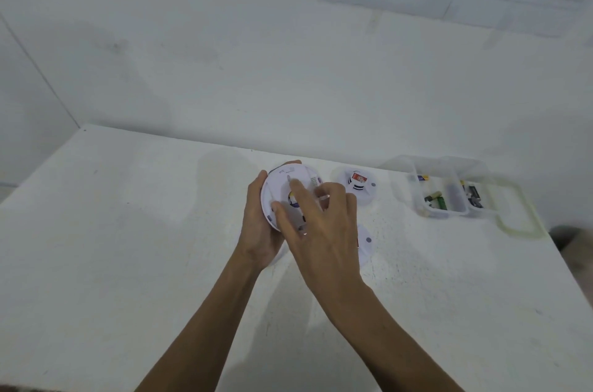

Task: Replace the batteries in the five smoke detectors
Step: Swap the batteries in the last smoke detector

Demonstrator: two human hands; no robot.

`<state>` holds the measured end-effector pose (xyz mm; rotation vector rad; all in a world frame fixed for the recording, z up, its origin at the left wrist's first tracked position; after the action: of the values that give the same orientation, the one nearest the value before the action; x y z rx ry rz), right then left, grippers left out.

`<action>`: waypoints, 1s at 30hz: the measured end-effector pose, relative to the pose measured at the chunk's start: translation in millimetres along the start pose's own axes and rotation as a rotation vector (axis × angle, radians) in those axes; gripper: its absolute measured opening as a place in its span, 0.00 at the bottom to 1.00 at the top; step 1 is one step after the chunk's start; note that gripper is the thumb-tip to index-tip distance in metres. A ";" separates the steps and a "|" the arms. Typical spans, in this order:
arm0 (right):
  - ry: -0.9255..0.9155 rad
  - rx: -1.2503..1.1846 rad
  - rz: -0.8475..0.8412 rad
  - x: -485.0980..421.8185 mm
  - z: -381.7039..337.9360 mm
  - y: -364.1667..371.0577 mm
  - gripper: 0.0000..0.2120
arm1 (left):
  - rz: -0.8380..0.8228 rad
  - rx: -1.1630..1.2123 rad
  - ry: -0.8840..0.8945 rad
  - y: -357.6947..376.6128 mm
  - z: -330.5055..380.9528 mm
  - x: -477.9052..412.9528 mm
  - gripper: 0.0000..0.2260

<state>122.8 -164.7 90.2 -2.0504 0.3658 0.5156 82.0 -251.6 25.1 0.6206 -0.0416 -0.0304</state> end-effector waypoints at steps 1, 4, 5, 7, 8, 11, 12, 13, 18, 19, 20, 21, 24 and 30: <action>0.031 -0.053 -0.029 0.0 -0.3 -2.2 0.17 | -0.012 0.017 -0.001 1.1 0.4 0.6 0.23; 0.039 -0.123 -0.040 2.0 -4.7 -5.1 0.15 | -0.053 0.066 -0.031 9.2 2.5 1.2 0.27; 0.054 -0.077 -0.022 0.7 -4.8 -5.2 0.15 | -0.060 0.074 -0.035 10.6 3.4 0.2 0.28; 0.045 0.072 0.001 -4.8 -5.8 -5.6 0.19 | -0.056 0.123 -0.049 9.5 5.0 -0.8 0.28; 0.031 0.101 0.008 -7.6 -6.2 -6.5 0.19 | -0.037 0.134 -0.059 6.3 4.4 -2.5 0.29; -0.009 -0.064 -0.041 -14.2 -0.2 -13.1 0.15 | -0.011 0.203 -0.165 0.7 1.7 -4.7 0.34; -0.032 -0.130 -0.075 -16.1 3.6 -14.6 0.14 | -0.005 0.211 -0.189 -0.4 2.0 -3.9 0.36; -0.057 -0.163 -0.119 -17.3 6.8 -15.3 0.15 | -0.009 0.208 -0.183 -1.8 2.5 -3.4 0.34; -0.120 -0.128 -0.238 -19.4 12.2 -15.5 0.23 | 0.016 0.260 -0.099 -0.1 3.8 -4.2 0.27; -0.108 -0.134 -0.245 -19.6 12.5 -15.9 0.25 | 0.009 0.270 -0.094 1.9 3.6 -4.1 0.26; -0.102 -0.140 -0.254 -19.9 12.7 -16.1 0.26 | 0.008 0.280 -0.090 3.7 5.4 -3.3 0.25; -0.101 -0.147 -0.268 -20.0 13.3 -16.2 0.27 | 0.022 0.275 -0.080 2.8 6.3 -3.4 0.25; -0.119 -0.188 -0.326 -19.1 17.4 -15.4 0.29 | 0.001 0.261 -0.076 -0.4 6.7 -3.9 0.24; -0.119 -0.229 -0.378 -18.1 26.5 -16.0 0.24 | 0.018 0.263 -0.136 0.2 4.6 2.9 0.27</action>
<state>108.9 -132.9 99.0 -2.2260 -0.1590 0.4586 84.6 -254.3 29.0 0.8800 -0.1854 -0.0508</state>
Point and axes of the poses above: each hand's wrist, its own x-axis away from the middle knuckle, its own y-axis out of the palm, z = x × y, the point moved 4 cm from there along -x, towards the middle knuckle, and after that the axes turned 6 degrees about y, right-handed, at the moved point
